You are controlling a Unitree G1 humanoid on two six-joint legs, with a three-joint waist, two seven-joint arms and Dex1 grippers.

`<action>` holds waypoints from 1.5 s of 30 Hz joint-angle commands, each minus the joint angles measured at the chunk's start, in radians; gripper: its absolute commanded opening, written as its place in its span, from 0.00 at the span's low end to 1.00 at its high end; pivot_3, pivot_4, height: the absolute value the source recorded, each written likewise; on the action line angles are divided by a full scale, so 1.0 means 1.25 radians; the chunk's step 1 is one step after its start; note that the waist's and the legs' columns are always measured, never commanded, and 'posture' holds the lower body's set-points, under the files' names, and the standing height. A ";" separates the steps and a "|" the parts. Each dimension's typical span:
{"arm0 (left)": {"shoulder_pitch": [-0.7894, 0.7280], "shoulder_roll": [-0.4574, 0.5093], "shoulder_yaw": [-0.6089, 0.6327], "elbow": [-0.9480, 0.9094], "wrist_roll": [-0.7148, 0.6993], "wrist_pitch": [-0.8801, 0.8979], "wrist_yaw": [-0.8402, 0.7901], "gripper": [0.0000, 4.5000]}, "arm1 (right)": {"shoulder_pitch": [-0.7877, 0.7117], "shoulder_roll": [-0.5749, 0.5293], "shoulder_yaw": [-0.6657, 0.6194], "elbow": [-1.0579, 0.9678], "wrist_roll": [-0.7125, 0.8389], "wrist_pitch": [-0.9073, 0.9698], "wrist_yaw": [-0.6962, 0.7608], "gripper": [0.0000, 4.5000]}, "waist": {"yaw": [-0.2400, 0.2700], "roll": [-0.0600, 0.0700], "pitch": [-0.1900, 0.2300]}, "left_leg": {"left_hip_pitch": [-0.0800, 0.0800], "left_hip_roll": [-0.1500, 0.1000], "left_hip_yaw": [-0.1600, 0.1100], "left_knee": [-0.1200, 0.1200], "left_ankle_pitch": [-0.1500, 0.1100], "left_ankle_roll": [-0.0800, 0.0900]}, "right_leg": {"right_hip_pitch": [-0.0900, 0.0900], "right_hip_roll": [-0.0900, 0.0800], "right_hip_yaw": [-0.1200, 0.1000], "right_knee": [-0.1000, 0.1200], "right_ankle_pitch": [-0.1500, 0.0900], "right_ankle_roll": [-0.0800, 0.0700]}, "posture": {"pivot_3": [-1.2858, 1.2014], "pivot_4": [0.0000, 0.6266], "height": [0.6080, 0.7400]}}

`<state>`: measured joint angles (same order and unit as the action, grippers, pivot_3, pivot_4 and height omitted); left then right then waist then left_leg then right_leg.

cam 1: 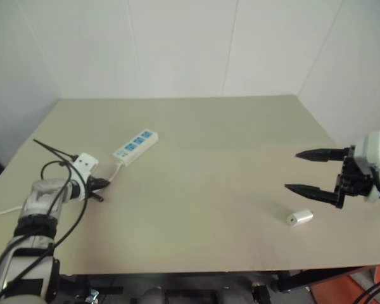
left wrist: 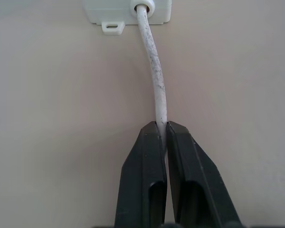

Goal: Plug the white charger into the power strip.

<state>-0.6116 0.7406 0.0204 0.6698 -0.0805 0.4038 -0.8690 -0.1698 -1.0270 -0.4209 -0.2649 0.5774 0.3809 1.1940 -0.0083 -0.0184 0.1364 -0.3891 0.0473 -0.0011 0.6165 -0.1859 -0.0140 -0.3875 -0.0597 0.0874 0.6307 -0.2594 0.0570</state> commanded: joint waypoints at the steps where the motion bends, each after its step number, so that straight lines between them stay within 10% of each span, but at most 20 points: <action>1: 0.047 -0.023 -0.027 -0.013 -0.008 0.029 -0.050 0.01 | -0.012 -0.010 -0.033 -0.006 0.016 -0.005 -0.004 0.99 | 0.000 0.000 0.000 | 0.000 0.000 0.000 0.000 0.000 0.000 | 0.000 0.000 0.000 0.000 0.000 0.000 | 0.52 0.24 1.00; 19: 0.326 -0.015 -0.159 -0.572 -0.098 0.035 -0.260 0.01 | -0.026 0.000 -0.021 -0.009 0.025 -0.002 -0.006 0.99 | 0.007 0.000 0.000 | -0.001 0.000 0.001 0.000 0.000 0.000 | 0.000 -0.001 0.001 -0.002 0.000 0.000 | 0.52 0.24 1.00; 39: 0.522 0.172 -0.021 -0.630 -0.118 0.002 -0.248 0.01 | 0.009 0.003 -0.027 -0.035 0.050 0.006 -0.025 0.99 | -0.031 -0.002 0.001 | 0.002 0.002 0.001 -0.004 -0.002 0.001 | -0.001 0.001 0.003 -0.001 -0.005 -0.007 | 0.52 0.24 1.00; 45: 0.519 0.188 0.050 -0.582 -0.135 -0.019 -0.219 0.39 | 0.002 0.008 -0.014 -0.035 0.051 0.007 -0.026 0.99 | -0.029 -0.003 0.002 | 0.004 0.002 0.001 -0.005 -0.002 0.001 | -0.001 0.001 0.003 0.000 -0.005 -0.008 | 0.52 0.24 1.00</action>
<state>0.0197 0.9522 0.0557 -0.1134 -0.2726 0.3736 -1.1680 -0.1472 -1.0177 -0.4187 -0.2927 0.6147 0.3830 1.1721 -0.0448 -0.0216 0.1385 -0.3840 0.0496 0.0007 0.6109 -0.1882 -0.0132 -0.3889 -0.0580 0.0916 0.6302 -0.2658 0.0465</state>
